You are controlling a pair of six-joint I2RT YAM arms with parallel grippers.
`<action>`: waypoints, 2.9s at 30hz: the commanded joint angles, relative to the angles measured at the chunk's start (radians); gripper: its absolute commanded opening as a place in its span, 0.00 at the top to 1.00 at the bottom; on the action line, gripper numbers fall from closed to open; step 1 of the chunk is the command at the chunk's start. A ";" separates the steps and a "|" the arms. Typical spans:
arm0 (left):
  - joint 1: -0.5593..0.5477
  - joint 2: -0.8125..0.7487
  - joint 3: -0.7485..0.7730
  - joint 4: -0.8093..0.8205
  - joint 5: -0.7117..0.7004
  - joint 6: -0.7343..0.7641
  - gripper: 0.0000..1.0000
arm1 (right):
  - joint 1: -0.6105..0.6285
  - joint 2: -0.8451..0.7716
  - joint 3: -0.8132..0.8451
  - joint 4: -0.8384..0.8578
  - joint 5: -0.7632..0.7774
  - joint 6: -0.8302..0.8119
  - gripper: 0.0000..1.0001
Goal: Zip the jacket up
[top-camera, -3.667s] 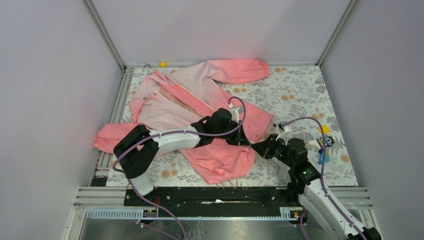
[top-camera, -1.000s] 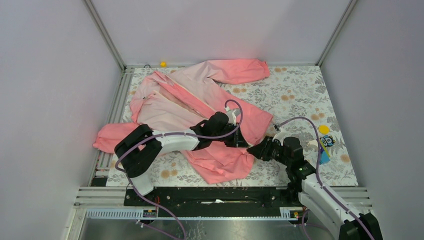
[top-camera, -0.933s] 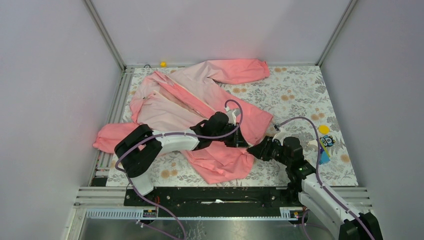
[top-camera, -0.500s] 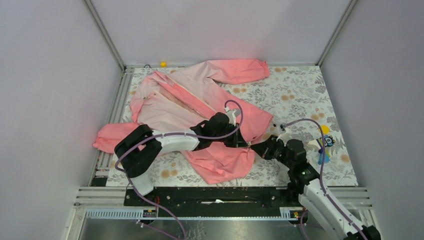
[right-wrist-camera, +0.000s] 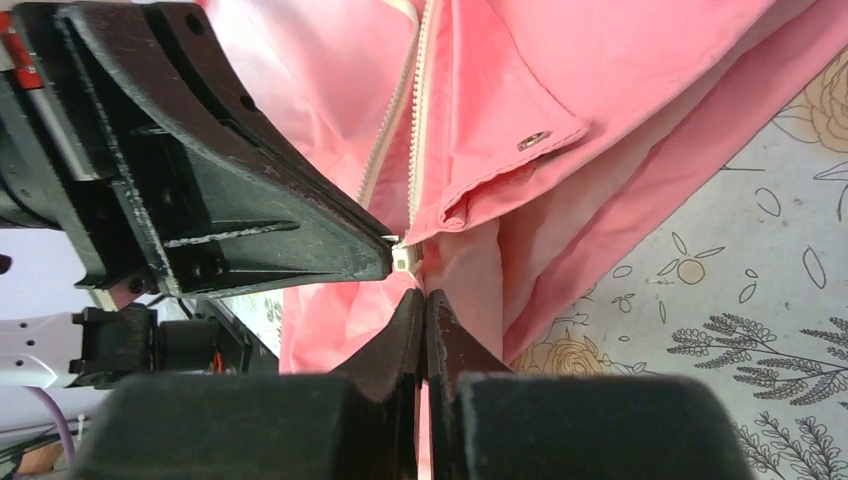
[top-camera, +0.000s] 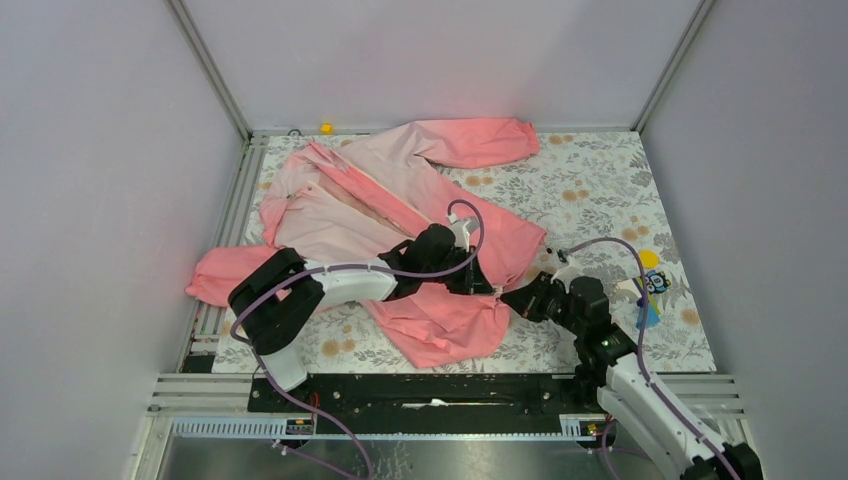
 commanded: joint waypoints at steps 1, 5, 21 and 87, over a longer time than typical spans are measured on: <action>0.028 -0.021 -0.034 0.083 0.052 -0.038 1.00 | 0.000 0.157 0.095 0.013 -0.100 -0.103 0.98; 0.019 -0.015 -0.035 0.090 0.063 -0.044 1.00 | 0.000 0.172 0.107 0.027 -0.128 -0.119 0.80; 0.008 -0.010 -0.021 0.085 0.072 -0.045 1.00 | 0.001 0.232 0.174 -0.010 -0.154 -0.220 0.67; 0.012 -0.061 -0.003 0.046 0.060 -0.027 1.00 | -0.018 0.022 0.171 -0.119 -0.125 -0.199 0.58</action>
